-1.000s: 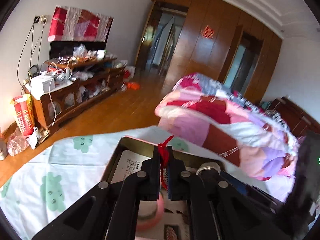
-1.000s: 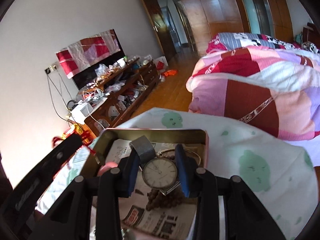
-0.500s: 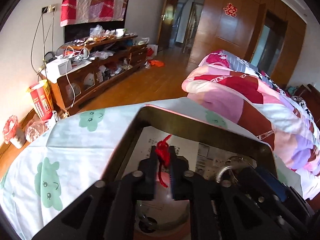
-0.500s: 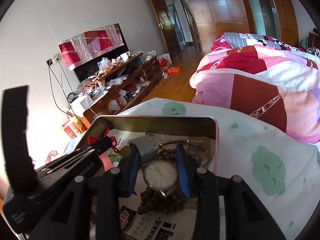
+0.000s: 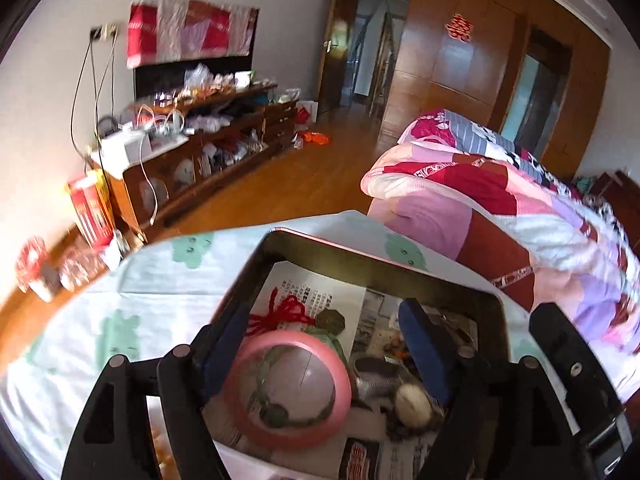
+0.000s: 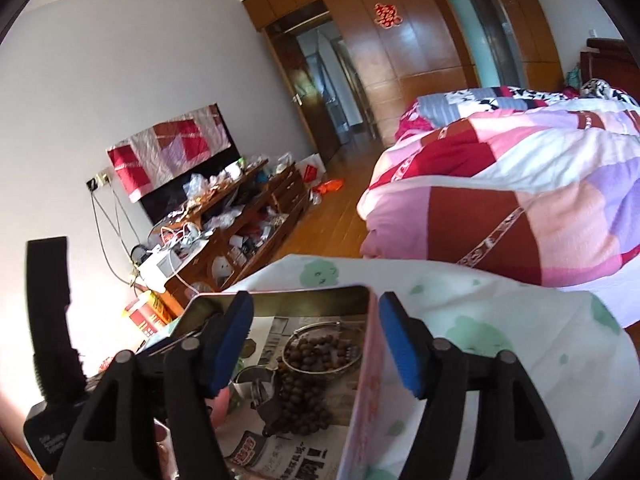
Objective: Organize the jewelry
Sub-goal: 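Lower the watch and red cord into the tin and open both grippers, then move both grippers back from the tin over the cloth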
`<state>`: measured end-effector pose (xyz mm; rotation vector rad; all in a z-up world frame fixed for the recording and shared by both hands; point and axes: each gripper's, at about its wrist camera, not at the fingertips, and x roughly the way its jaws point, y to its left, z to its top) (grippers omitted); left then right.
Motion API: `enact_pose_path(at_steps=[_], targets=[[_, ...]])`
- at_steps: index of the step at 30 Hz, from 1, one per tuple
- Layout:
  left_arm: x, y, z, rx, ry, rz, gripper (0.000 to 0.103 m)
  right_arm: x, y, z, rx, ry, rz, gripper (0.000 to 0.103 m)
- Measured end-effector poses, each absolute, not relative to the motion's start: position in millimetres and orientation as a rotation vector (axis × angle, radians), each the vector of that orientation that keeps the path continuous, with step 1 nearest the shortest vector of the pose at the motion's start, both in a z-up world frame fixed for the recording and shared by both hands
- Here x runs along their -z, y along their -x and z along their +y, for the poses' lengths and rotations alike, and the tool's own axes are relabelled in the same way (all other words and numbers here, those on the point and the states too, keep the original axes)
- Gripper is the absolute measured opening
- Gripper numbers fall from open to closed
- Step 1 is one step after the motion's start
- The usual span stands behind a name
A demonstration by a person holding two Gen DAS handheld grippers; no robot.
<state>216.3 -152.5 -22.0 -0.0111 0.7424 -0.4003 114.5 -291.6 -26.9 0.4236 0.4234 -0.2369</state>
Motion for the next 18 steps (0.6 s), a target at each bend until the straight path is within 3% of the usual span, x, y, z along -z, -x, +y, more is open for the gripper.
enact_pose_path(at_steps=[10,13,18], targets=[[1,-151,-134,0.339,-0.15,0.659,0.078,10,-60,-271,0.274,-0.362,0.448,0.069],[1,-130,-126,0.313,-0.199,0.638,0.078,7,-40,-261,0.287,-0.32,0.444,0.075],[5,-102,-110,0.303,-0.224,0.639,0.078,8,-14,-246,0.271,-0.287,0.458,0.075]])
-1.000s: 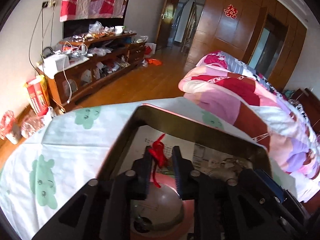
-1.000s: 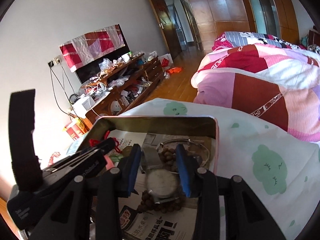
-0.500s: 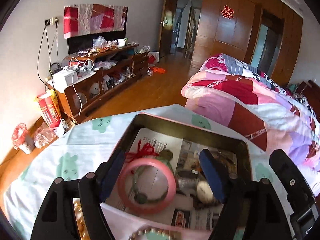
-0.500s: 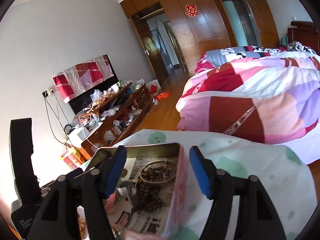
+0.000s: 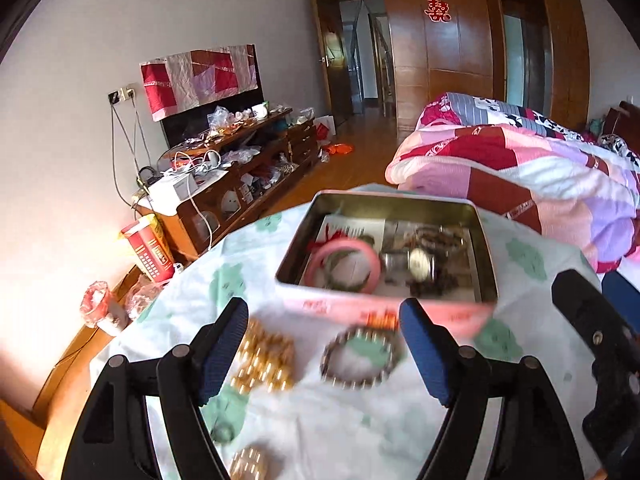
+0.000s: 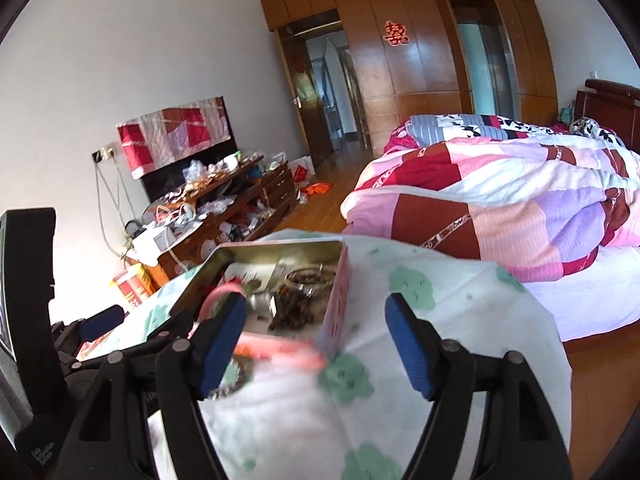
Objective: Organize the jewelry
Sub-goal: 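Move both grippers back from the tin over the cloth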
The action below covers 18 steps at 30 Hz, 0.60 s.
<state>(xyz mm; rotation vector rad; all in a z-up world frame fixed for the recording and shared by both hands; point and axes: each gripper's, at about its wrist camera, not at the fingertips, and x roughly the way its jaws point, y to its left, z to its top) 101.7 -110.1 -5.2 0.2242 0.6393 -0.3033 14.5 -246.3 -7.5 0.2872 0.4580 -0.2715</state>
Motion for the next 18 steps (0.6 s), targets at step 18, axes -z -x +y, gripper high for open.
enact_pose_path(at_steps=[18], targets=[[26,-38,-53,0.335,-0.134,0.706,0.078,12,37,-206,0.19,-0.243,0.511,0.075]])
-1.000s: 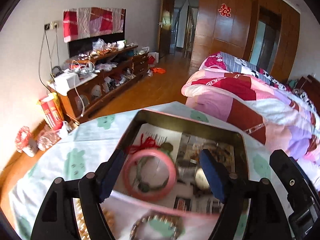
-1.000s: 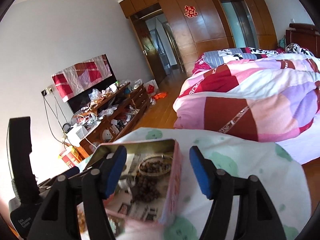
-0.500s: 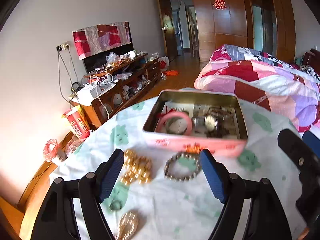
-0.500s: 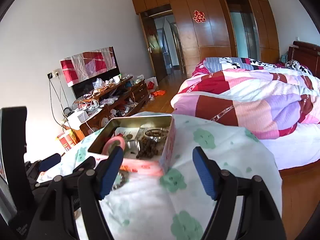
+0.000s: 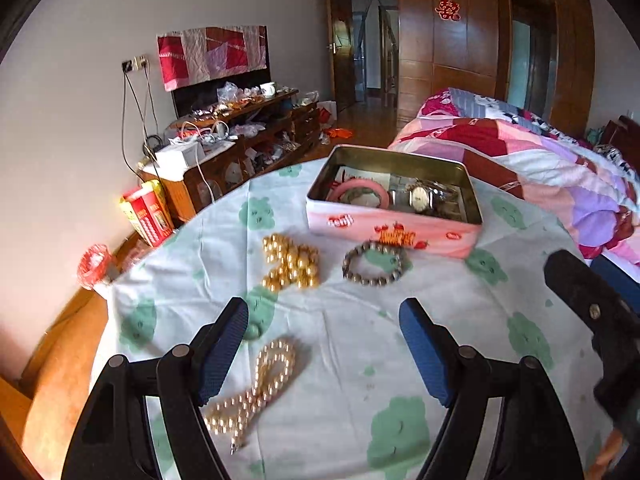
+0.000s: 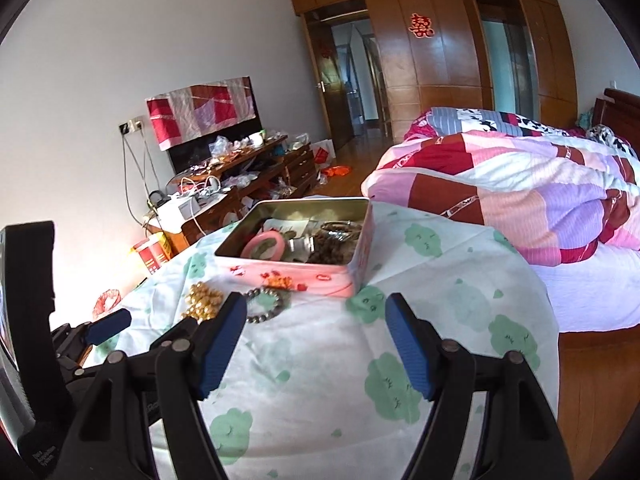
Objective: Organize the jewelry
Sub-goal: 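Move both grippers back from the tin over the cloth, then grasp the pearl necklace with the left gripper while the right grasps the dark bead bracelet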
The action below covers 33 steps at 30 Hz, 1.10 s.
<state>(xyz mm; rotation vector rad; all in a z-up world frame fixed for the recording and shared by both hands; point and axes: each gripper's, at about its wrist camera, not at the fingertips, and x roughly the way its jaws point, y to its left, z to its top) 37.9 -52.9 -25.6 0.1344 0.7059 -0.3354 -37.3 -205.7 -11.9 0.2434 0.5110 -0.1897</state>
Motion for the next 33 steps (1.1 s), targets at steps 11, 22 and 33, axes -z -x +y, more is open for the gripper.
enact_pose_path(at_steps=[11,22,33], targets=[[54,-12,45,0.329,-0.006,0.755,0.078,24,45,-185,0.134,-0.201,0.549,0.075],[60,-27,19,0.451,-0.147,0.726,0.078,29,44,-173,0.101,-0.184,0.576,0.075],[89,-50,6,0.436,-0.201,0.868,0.049,31,39,-178,0.108,-0.206,0.597,0.075]])
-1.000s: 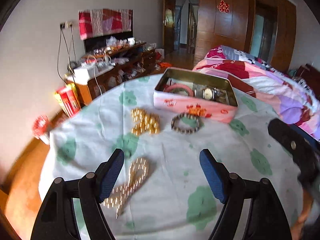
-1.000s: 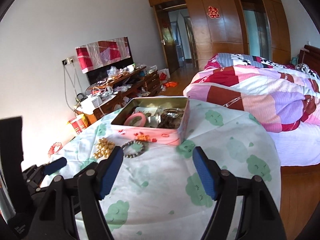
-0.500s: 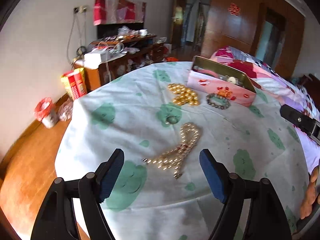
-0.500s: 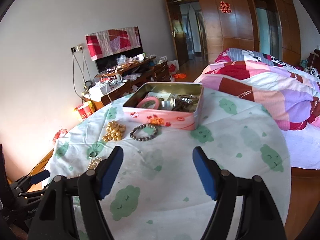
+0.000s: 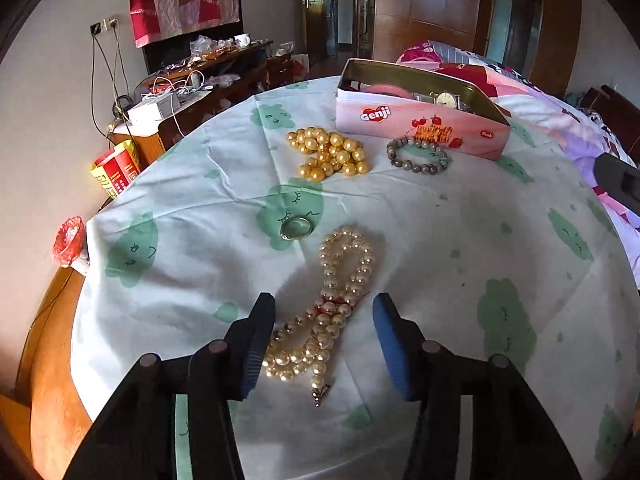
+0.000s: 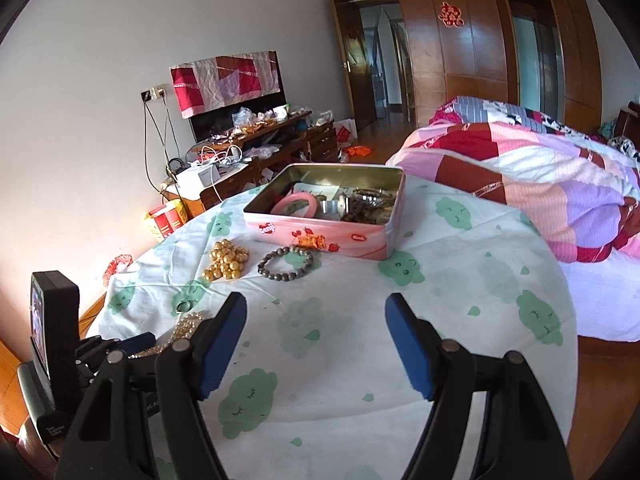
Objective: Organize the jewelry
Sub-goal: 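Grasp the pearl necklace with the left gripper while the right grasps the dark bead bracelet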
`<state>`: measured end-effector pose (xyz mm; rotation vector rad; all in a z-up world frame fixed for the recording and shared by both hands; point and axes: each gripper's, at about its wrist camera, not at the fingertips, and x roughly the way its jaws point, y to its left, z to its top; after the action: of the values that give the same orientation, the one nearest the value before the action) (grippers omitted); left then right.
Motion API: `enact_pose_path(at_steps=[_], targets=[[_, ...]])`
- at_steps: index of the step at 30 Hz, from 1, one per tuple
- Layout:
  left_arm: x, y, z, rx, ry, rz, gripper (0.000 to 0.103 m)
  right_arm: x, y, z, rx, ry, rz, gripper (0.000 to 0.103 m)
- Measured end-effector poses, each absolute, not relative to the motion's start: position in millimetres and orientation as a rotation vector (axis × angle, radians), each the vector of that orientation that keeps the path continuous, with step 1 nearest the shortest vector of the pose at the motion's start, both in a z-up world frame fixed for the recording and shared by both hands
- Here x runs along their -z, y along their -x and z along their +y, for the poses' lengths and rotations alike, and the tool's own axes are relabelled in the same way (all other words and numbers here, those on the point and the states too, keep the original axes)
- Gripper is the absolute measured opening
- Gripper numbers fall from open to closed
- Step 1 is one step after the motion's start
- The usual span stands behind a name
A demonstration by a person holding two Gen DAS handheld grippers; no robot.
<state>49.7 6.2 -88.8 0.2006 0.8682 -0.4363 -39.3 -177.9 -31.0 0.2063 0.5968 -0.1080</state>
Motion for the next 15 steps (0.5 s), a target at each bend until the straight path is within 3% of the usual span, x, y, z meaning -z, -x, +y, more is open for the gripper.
enact_pose_path(at_steps=[1,3,5,13,15], targets=[[89,-48,5,0.447,-0.204,0.864,0.045,33,37,-177,0.104,-0.212,0.605,0.075],[89,-45,0,0.484,-0.217,0.851,0.022,36,33,-178,0.097,-0.22,0.626,0.075],[88,-42,-3,0.505,-0.238,0.84,0.015,41,28,-177,0.094,-0.223,0.649,0.075],[84,-48,21,0.556,-0.023,0.845,0.011,49,9,-184,0.076,-0.25,0.693,0.073],[79,-46,32,0.58,0.081,0.832,0.006,53,-4,-185,0.064,-0.245,0.721,0.073]])
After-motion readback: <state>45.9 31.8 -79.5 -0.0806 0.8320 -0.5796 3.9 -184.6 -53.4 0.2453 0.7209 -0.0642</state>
